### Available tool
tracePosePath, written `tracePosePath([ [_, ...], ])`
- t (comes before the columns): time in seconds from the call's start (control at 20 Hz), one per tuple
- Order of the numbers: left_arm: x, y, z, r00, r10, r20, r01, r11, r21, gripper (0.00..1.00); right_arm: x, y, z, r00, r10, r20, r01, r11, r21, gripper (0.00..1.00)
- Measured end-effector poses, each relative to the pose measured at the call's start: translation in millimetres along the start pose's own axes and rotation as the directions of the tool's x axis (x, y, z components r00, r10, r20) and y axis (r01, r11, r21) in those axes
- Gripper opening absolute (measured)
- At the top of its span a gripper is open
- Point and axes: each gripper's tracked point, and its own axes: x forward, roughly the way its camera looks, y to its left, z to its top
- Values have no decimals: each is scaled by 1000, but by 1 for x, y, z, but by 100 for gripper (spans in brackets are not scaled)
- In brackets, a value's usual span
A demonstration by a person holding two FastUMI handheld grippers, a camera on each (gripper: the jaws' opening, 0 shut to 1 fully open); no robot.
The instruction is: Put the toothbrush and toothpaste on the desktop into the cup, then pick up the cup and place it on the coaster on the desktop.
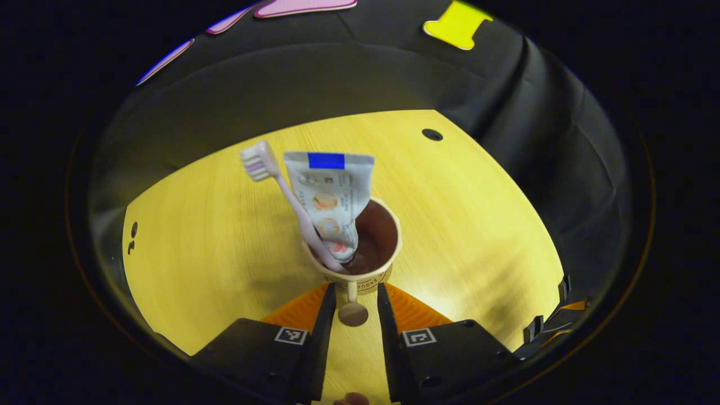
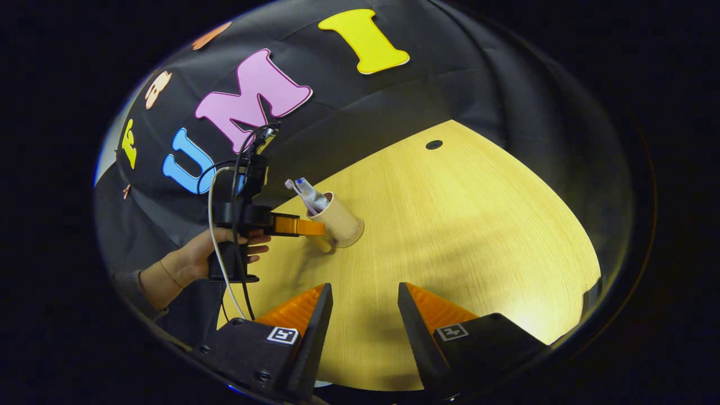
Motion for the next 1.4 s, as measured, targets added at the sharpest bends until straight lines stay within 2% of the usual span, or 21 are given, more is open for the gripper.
tracePosePath([
  [0.2, -58, 7, 8, 989, 2, 149, 3, 999, -33, 47, -6, 31, 8, 1000, 9, 21, -8, 999, -36, 78],
  [0.25, -75, 10, 8, 983, 6, 184, 3, 999, -44, 53, -8, 41, 11, 1000, 13, 27, -11, 999, -49, 69],
  [0.3, -95, 16, 8, 974, 17, 226, -4, 998, -58, 53, -9, 51, 12, 999, 17, 30, -15, 998, -63, 78],
  [0.35, -113, 23, 6, 964, 29, 265, -10, 997, -73, 47, -10, 61, 14, 999, 21, 36, -19, 997, -75, 78],
  [0.7, -229, 64, -26, 884, 46, 465, 10, 993, -117, 52, -20, 135, 26, 994, 73, 76, -57, 979, -196, 80],
  [0.95, -280, 87, -57, 838, 81, 539, 10, 986, -164, 55, -27, 182, 34, 987, 116, 113, -84, 962, -260, 80],
  [1.0, -289, 89, -61, 830, 86, 551, 12, 985, -171, 65, -28, 190, 34, 985, 124, 119, -88, 958, -272, 80],
  [1.05, -295, 90, -65, 824, 91, 560, 11, 984, -176, 55, -31, 198, 34, 984, 131, 124, -91, 954, -285, 80],
  [1.1, -301, 92, -69, 818, 95, 568, 10, 984, -180, 55, -32, 205, 33, 982, 136, 128, -93, 951, -295, 80],
  [1.15, -306, 92, -73, 811, 95, 577, 13, 983, -182, 65, -33, 210, 32, 981, 142, 129, -97, 948, -304, 80],
  [1.2, -312, 92, -76, 806, 93, 584, 19, 983, -182, 56, -34, 216, 31, 981, 146, 131, -99, 945, -312, 80],
  [1.4, -326, 86, -87, 790, 73, 609, 42, 984, -171, 57, -35, 236, 30, 975, 173, 141, -118, 936, -332, 80],
])
